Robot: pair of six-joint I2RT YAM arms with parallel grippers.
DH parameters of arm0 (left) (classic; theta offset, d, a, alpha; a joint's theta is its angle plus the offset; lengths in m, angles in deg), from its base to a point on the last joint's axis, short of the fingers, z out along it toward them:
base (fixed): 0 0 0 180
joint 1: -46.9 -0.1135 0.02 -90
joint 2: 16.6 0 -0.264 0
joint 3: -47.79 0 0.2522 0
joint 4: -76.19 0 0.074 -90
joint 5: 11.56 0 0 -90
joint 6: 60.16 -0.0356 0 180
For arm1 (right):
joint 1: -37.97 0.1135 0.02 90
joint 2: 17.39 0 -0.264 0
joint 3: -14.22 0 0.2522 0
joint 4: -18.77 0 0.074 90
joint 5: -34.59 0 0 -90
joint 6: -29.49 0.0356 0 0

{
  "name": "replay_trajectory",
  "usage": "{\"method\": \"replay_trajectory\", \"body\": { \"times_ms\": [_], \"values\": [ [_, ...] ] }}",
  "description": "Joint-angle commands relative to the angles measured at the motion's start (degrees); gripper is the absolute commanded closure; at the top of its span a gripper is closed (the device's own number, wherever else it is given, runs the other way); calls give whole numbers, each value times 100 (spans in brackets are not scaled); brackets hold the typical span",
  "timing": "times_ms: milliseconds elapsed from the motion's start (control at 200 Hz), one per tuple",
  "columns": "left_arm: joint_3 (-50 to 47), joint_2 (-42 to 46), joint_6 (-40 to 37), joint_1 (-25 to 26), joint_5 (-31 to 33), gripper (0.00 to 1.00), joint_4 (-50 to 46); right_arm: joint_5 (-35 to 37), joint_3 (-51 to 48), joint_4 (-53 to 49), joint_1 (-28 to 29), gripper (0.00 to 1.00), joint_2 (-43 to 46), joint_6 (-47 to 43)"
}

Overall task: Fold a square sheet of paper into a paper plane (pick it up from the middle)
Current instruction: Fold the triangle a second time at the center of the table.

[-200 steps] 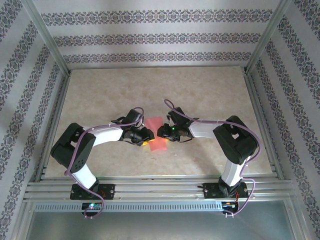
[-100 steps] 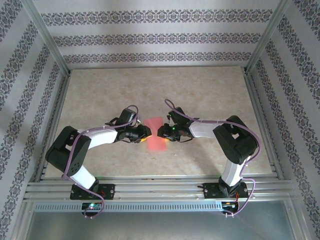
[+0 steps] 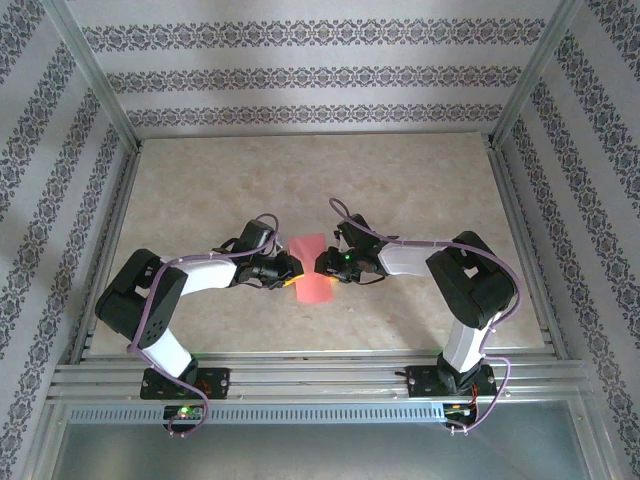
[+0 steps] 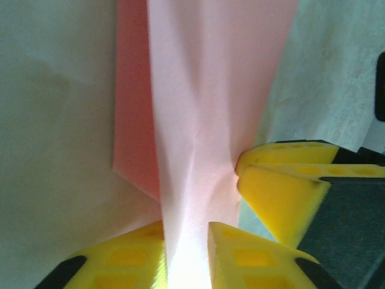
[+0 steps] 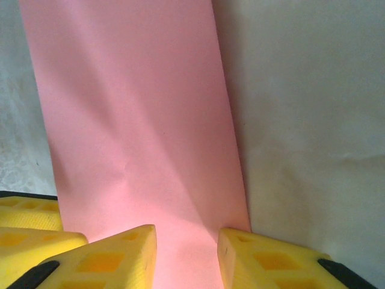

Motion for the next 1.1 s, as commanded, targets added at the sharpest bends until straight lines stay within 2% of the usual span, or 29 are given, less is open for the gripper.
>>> {"method": "replay_trajectory", "body": {
  "times_ms": [0, 155, 350, 415, 565, 904, 1099],
  "values": [
    [11, 72, 146, -25, 81, 81, -42, 295, -201, -198, -4, 60, -148, -184],
    [159, 128, 334, -27, 212, 90, -344, 225, -221, 155, -55, 54, 333, -693],
    [312, 290, 643, -25, 342, 95, -714, 346, -415, 432, -62, 38, 1328, -1934],
    [359, 335, 740, -32, 356, 96, -776, 720, -598, 470, 100, 33, 1700, -2508],
    [485, 363, 944, -28, 376, 96, -970, 1772, -1002, 536, 769, 30, 2242, -4070],
    [784, 239, 1089, -32, 293, 96, -1219, 1708, -1822, 1889, 1490, 29, 2160, -5543],
    [789, 209, 1114, -27, 304, 96, -1240, 2168, -1776, 2326, 1759, 29, 1644, -5880]
  ]
}}
